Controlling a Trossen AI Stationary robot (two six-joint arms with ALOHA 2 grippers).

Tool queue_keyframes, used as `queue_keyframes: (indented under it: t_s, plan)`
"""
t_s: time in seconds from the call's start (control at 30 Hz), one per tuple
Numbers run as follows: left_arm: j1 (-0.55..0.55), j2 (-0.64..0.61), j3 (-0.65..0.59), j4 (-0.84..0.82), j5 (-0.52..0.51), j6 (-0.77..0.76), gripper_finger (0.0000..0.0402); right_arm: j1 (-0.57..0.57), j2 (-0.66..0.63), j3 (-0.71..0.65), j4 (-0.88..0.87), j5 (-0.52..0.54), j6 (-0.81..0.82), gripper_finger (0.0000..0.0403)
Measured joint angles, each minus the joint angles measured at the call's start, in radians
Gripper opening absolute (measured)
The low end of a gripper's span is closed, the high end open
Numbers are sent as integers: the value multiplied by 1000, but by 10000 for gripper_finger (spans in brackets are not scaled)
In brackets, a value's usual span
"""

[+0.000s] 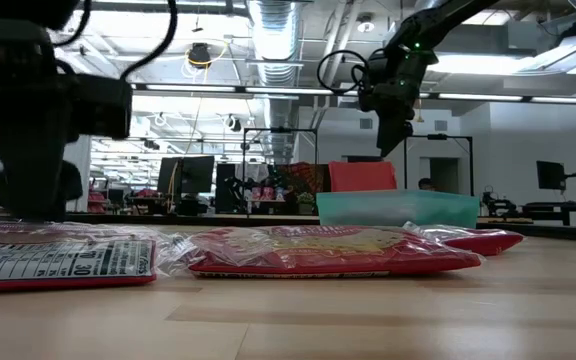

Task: Sort popcorn bags into baskets
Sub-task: Put the red popcorn bag into the green bin

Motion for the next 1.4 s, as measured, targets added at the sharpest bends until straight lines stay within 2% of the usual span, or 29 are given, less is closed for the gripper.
queue_keyframes:
  t_s: [0.2,0.33,0.47,0.7,0.73,0.87,1.07,1.27,1.4]
  plan:
    - [2,116,4,103,107,10,289,21,0,0,-6,-1,5,240]
    - [3,198,9,163,201,8,258,43,0,0,-27,-1,6,240]
    - [12,238,13,182,223,9,192,69,0,0,-54,0,17,240]
    - [27,241,13,173,234,43,29,103,0,0,-79,0,39,231]
    - [27,241,13,173,229,40,16,107,0,0,-80,0,46,228]
    - [35,241,15,179,203,-24,5,126,-27,-1,-73,-29,52,213]
    - [95,172,30,132,126,-112,1,136,-144,0,-12,-212,141,191]
    - [223,18,33,3,53,-99,0,160,-285,0,75,-337,282,185]
    - [290,-123,34,-52,9,-70,0,215,-366,0,114,-341,358,189]
